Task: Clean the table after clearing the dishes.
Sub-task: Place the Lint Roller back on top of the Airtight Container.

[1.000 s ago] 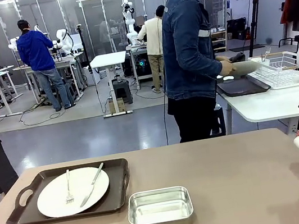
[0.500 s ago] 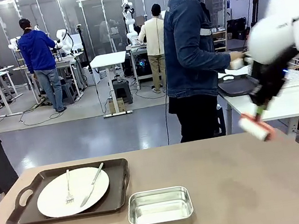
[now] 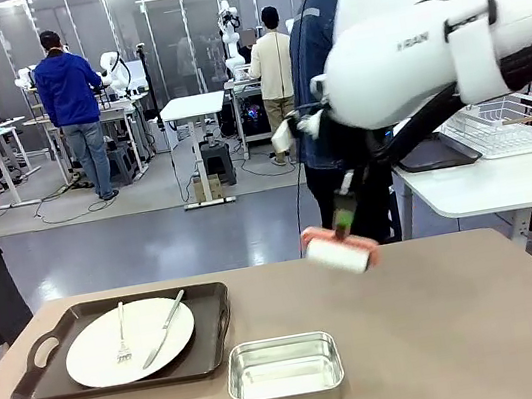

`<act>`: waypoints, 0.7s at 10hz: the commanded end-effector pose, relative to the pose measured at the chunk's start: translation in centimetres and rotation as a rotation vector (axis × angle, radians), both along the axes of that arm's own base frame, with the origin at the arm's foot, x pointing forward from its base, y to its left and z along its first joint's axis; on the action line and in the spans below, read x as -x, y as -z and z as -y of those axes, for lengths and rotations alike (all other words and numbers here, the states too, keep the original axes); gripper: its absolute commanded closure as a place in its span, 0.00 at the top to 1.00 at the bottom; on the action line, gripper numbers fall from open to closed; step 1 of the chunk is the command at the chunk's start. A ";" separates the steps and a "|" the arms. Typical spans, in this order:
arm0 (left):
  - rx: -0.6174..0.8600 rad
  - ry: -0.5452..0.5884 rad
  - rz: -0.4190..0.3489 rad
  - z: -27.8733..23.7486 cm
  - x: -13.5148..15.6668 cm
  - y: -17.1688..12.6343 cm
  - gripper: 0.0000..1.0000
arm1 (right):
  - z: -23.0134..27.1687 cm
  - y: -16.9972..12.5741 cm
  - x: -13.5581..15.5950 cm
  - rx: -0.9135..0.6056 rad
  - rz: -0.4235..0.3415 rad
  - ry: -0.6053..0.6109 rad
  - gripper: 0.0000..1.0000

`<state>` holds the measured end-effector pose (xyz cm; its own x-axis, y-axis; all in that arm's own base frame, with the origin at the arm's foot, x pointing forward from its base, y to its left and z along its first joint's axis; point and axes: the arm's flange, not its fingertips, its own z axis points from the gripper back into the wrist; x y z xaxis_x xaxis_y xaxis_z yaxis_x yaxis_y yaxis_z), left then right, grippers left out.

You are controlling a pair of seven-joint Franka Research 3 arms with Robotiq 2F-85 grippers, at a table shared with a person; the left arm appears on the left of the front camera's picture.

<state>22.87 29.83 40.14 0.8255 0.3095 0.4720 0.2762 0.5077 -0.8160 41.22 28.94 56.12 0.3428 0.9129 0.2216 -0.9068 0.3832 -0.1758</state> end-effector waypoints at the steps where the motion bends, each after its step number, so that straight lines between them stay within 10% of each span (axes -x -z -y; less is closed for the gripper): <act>1: 0.010 0.004 0.025 -0.1 0.3 -0.1 1.00 | -1.7 0.7 1.7 0.014 -0.140 -0.228 0.21; 7: 0.010 0.004 0.025 -0.1 0.3 -0.1 1.00 | -5.0 2.7 4.3 0.012 -0.165 -0.279 0.21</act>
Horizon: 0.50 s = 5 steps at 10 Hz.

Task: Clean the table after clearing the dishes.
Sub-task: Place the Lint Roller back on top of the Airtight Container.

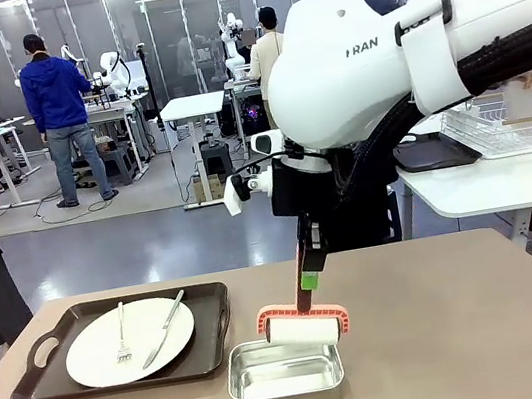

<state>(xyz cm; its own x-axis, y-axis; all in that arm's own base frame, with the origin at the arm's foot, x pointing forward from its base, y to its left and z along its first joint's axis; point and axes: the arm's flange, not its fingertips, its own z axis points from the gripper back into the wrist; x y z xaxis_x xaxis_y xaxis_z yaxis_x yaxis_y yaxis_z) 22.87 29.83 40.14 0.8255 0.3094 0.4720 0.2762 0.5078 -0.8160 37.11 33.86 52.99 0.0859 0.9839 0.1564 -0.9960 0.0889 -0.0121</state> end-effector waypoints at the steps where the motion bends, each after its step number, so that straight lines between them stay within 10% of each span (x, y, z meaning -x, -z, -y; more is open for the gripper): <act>1: 0.010 0.004 0.025 -0.1 0.3 -0.1 1.00 | -0.1 -0.5 0.2 -0.015 0.010 0.025 0.21; 5: 0.010 0.004 0.025 -0.1 0.3 -0.1 1.00 | -3.2 1.2 -2.1 0.032 -0.001 -0.027 0.21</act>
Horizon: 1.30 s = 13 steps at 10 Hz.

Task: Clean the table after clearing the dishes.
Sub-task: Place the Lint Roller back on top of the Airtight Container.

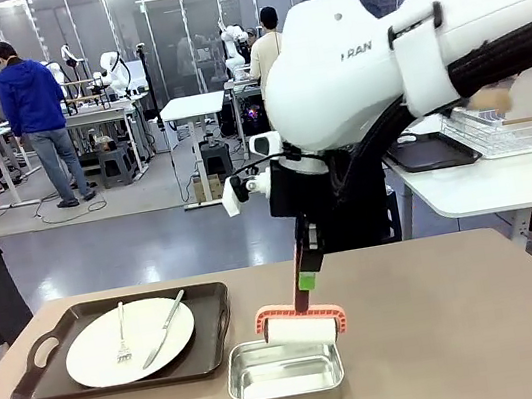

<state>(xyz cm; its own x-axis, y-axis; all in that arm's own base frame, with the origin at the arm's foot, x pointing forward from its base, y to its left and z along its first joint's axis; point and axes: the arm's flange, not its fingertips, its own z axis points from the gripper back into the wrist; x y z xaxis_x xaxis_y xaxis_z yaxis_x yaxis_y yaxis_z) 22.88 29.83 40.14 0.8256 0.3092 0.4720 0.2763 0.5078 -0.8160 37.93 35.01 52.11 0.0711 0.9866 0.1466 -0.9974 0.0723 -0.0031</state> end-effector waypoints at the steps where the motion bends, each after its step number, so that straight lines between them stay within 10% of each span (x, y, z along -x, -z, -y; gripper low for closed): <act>1: 0.010 0.003 0.025 -0.1 0.3 -0.1 1.00 | -3.5 1.3 -2.1 0.071 0.005 -0.011 0.21; 13: 0.010 0.003 0.025 -0.1 0.3 -0.1 1.00 | -7.7 9.9 -8.3 0.137 -0.139 -0.063 0.21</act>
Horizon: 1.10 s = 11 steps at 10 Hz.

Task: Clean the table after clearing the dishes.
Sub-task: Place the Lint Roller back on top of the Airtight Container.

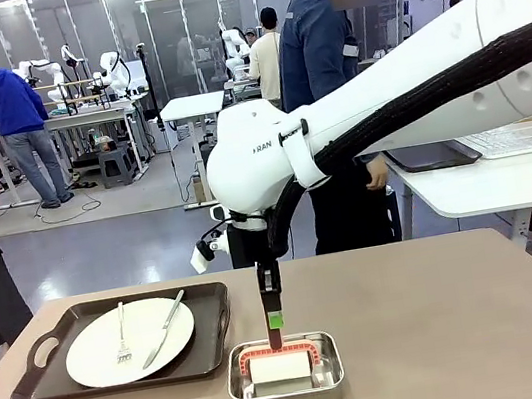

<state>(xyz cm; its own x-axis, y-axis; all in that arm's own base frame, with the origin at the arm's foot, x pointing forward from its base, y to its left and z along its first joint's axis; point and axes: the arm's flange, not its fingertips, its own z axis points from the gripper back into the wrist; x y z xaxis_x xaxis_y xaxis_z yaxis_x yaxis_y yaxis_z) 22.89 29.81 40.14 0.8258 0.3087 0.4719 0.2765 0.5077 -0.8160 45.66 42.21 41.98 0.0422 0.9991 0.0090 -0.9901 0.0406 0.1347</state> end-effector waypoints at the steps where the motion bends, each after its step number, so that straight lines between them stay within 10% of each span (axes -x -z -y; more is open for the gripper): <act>1: 0.010 0.003 0.025 -0.1 0.3 -0.1 1.00 | -0.4 -0.1 -1.2 0.014 0.006 -0.027 0.21; 3: 0.010 0.003 0.025 -0.1 0.3 -0.1 1.00 | -0.4 0.4 -2.3 0.032 0.018 -0.028 0.21; 5: 0.010 0.003 0.025 -0.1 0.3 -0.1 1.00 | -0.5 0.5 -2.8 0.028 0.048 -0.038 0.43; 8: 0.010 0.003 0.025 -0.1 0.3 -0.1 1.00 | 0.0 0.0 -3.0 0.022 0.088 -0.041 1.00; 11: 0.010 0.003 0.025 -0.1 0.3 -0.1 1.00 | 0.1 -0.8 -3.0 0.004 0.110 -0.038 1.00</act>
